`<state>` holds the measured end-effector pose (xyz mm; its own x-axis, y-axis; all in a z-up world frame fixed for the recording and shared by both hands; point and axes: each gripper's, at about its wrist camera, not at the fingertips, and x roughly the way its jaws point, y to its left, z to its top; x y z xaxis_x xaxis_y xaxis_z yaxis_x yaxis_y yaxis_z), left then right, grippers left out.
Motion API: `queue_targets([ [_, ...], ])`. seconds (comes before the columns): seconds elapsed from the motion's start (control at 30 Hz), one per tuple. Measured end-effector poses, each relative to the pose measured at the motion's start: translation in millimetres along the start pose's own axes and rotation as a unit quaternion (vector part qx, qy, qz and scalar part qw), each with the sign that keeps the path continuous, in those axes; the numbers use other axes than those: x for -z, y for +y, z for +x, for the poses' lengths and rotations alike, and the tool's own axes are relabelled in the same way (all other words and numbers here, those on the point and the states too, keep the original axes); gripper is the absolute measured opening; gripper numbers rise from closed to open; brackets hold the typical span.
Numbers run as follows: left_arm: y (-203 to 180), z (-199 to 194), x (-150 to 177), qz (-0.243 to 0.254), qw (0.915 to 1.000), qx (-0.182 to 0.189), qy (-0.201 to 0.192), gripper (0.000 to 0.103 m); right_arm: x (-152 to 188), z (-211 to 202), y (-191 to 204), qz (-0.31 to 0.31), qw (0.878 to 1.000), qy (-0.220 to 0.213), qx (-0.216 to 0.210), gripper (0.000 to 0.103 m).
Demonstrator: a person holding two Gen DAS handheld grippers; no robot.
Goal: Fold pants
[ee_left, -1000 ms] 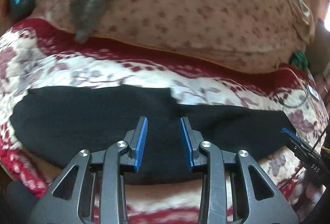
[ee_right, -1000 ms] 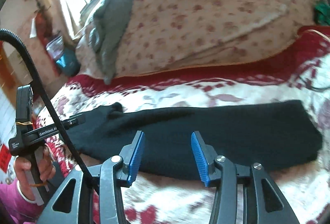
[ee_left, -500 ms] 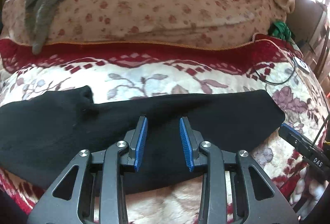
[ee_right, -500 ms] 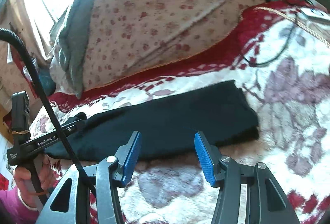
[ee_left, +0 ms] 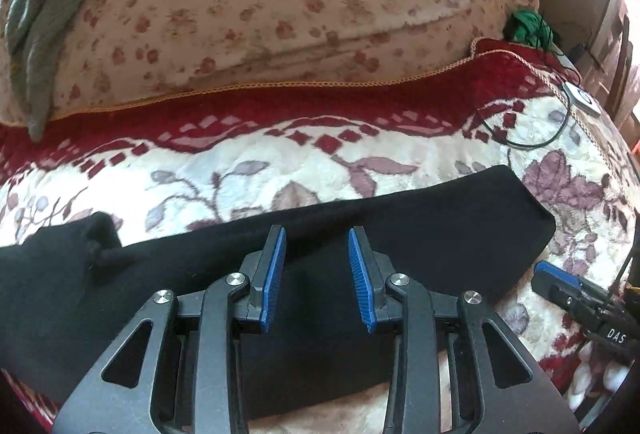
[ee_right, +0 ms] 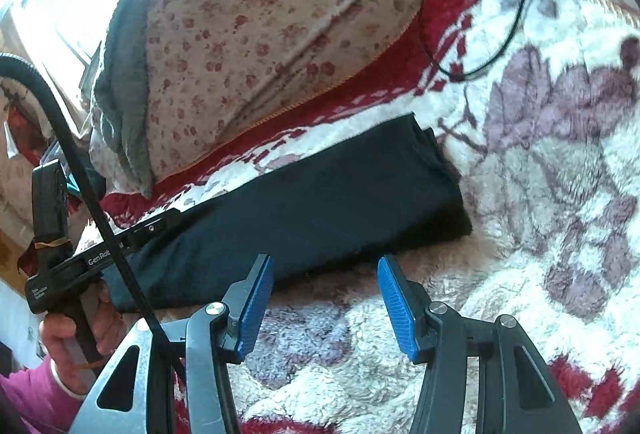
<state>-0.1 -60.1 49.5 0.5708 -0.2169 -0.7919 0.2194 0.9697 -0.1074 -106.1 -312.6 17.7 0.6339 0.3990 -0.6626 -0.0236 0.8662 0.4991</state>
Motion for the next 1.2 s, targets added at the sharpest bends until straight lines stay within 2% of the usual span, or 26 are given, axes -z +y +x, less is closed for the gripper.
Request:
queue_targets([
  [0.27,-16.5,16.0,-17.8,0.023,0.9992,0.028,0.017,0.031,1.8,2.1,-17.9,0.029,1.000,0.003,-0.009,0.053],
  [0.43,-26.8,22.9,-22.7,0.031,0.9988,0.034,0.020,0.031,-1.4,3.1,-22.6,0.033,0.999,0.002,-0.007,0.053],
  [0.63,-40.4,34.9,-35.3,0.047,0.9945,0.081,0.047,0.031,-6.7,5.7,-29.7,0.048,0.999,0.004,-0.012,0.058],
  [0.77,-45.8,43.9,-44.5,0.055,0.9899,0.114,0.064,0.040,-15.3,11.1,-29.8,0.045,0.999,0.005,-0.005,0.059],
  [0.93,-54.3,53.9,-52.0,0.082,0.9869,0.119,0.072,0.040,-24.5,18.4,-41.3,0.084,0.996,-0.006,-0.016,0.059],
  [1.07,-67.1,62.4,-54.6,0.126,0.9788,0.138,0.084,0.040,-24.8,18.4,-46.5,0.096,0.995,-0.011,-0.018,0.054],
  [1.2,-78.0,71.6,-56.9,0.187,0.9631,0.167,0.098,0.040,-23.4,14.4,-52.7,0.120,0.992,-0.016,-0.035,0.054],
])
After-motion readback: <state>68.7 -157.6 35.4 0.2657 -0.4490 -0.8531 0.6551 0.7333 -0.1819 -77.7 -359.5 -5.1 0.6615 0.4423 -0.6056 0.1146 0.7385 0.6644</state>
